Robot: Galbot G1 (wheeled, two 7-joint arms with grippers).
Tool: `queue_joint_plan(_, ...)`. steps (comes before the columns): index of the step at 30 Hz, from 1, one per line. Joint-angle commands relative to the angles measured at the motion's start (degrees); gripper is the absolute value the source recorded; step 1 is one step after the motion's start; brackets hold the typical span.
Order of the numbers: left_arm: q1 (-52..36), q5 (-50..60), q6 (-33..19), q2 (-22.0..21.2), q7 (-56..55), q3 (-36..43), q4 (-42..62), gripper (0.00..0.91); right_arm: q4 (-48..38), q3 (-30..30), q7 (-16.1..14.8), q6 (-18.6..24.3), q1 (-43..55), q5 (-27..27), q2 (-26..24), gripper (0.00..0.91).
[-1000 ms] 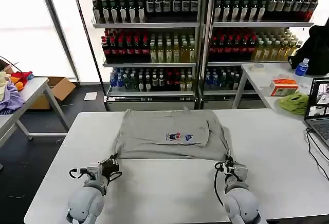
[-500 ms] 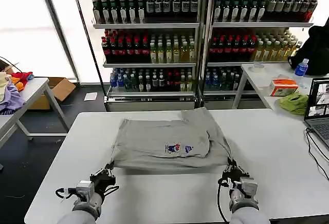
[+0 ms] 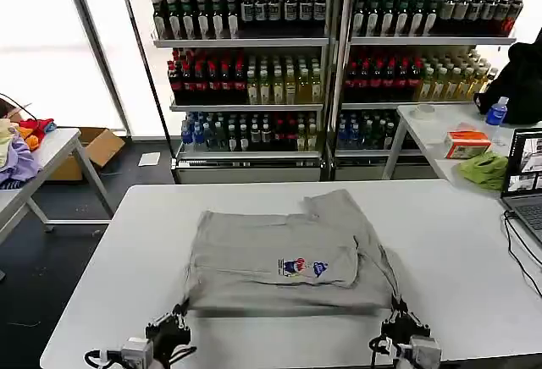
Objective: Fold and organize the clothes.
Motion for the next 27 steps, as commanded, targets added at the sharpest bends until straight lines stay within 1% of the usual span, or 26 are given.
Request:
queue_joint_plan(1, 6.1, 2.6, -2.0, 0.1, 0.1, 0.7, 0.1, 0.000, -0.1, -0.5, 0.5, 1.7, -3.7, -1.8, 0.0, 0.000)
queue_joint_plan(3, 6.6, 2.8, -2.0, -0.3, 0.1, 0.5, -1.2, 0.010, -0.1, -0.3, 0.6, 2.1, -4.0, -1.7, 0.2, 0.000)
queue_joint_plan(4, 6.8, 2.8, -2.0, -0.5, 0.2, 0.5, -1.9, 0.071, -0.1, -0.3, 0.7, 2.4, -4.1, -1.7, 0.2, 0.453)
queue_joint_plan(5, 6.9, 2.9, -2.1, -0.6, 0.2, 0.4, -2.4, 0.524, -0.3, -0.3, 0.9, 2.7, -4.1, -1.8, 0.1, 0.907)
queue_joint_plan(6, 6.9, 3.1, -2.3, -0.7, 0.3, 0.3, -2.8, 0.826, -0.3, -0.3, 1.0, 2.7, -4.0, -1.9, 0.2, 0.907)
queue_joint_plan(7, 6.8, 3.3, -2.7, -0.9, 0.3, 0.0, -3.1, 0.907, -0.2, -0.3, 1.4, 2.7, -3.8, -2.1, 0.3, 0.907)
queue_joint_plan(14, 5.4, 3.2, -3.7, -2.9, 1.1, 1.0, -6.5, 0.907, 4.9, 1.5, 1.6, 1.7, -4.7, -2.8, 0.1, 0.907)
queue_joint_plan(17, 4.0, 1.1, -3.6, -3.3, 1.3, 1.6, -8.0, 0.907, 6.7, 2.6, 1.3, 1.4, -4.1, -3.1, -0.1, 0.907)
queue_joint_plan(18, 3.6, -1.3, -2.5, -3.3, 0.8, 1.8, -8.7, 0.907, 7.0, 3.1, 1.1, 1.0, -3.7, -3.2, -0.1, 0.907)
queue_joint_plan(20, 3.2, -3.0, -1.3, -3.2, 0.4, 2.1, -9.1, 0.907, 7.8, 3.3, 1.1, 0.4, -2.6, -3.1, -0.1, 0.907)
queue_joint_plan(24, 0.4, -4.3, -1.1, -2.6, 0.5, 0.5, -10.3, 0.907, 9.5, 3.8, 1.1, -0.5, -0.4, -3.0, 0.3, 0.907)
queue_joint_plan(27, -2.1, -7.1, -1.3, -1.5, 0.5, -0.7, -10.2, 0.907, 7.9, 4.6, 0.6, -0.5, 3.5, -2.5, 0.3, 0.907)
